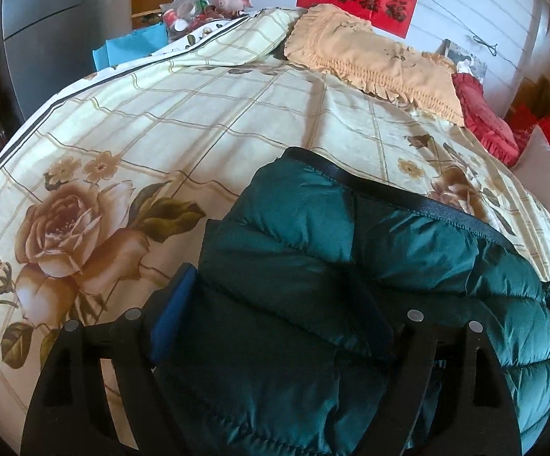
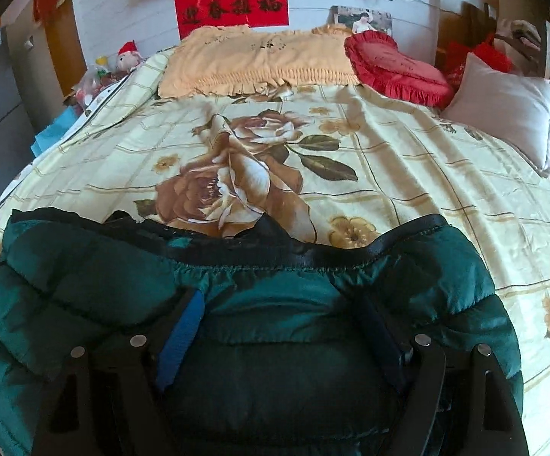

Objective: Fold large clothes

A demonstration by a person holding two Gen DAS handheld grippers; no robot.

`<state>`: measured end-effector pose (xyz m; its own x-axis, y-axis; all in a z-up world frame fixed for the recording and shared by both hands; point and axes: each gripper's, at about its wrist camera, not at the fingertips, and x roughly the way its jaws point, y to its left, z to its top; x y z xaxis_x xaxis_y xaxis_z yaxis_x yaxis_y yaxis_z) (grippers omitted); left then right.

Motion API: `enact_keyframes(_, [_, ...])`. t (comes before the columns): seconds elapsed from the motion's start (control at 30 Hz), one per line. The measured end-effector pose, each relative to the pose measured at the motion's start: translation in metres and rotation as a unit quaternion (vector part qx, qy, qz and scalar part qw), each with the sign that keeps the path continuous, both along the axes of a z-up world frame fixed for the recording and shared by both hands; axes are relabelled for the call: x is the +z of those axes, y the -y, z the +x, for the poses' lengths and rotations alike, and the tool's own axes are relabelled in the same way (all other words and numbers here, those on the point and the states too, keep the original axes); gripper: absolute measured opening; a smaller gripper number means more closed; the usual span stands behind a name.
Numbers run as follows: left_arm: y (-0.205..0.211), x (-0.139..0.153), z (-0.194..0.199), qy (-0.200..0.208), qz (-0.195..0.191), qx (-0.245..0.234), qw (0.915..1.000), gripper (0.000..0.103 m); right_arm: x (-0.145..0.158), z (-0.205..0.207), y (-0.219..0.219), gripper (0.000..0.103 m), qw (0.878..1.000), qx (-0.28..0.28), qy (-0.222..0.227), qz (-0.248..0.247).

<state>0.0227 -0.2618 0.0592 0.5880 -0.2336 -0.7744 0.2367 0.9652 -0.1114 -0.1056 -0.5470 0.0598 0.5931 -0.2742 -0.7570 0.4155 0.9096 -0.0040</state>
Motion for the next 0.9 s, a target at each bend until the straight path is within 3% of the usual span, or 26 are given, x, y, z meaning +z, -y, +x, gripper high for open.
enact_keyframes(0.17, [0.003,-0.002,-0.002,0.009,0.004,0.003,0.9999,0.085,0.002,-0.003,-0.002,0.080,1.000,-0.005,0.004,-0.008])
enact_keyframes(0.3, [0.000,0.003,-0.007,0.016,0.007,-0.002,0.9998,0.085,0.027,-0.034,-0.013,0.079,0.999,-0.015,0.041,-0.005])
enact_keyframes(0.4, [-0.006,0.023,-0.021,0.036,0.016,-0.011,0.9992,0.085,0.045,-0.060,-0.021,0.080,0.998,-0.002,0.058,0.010])
enact_keyframes(0.5, [-0.012,0.041,-0.038,0.058,0.001,-0.022,0.9980,0.085,0.054,-0.085,-0.030,0.080,0.999,0.015,0.048,-0.008])
enact_keyframes(0.67, [-0.001,0.050,-0.056,0.066,-0.002,-0.053,0.9964,0.085,0.051,-0.097,-0.029,0.080,0.999,0.009,0.041,-0.020])
enact_keyframes(0.9, [0.021,0.023,-0.047,0.030,0.017,-0.064,0.9974,0.085,0.033,-0.075,-0.017,0.082,0.999,-0.014,0.027,-0.038])
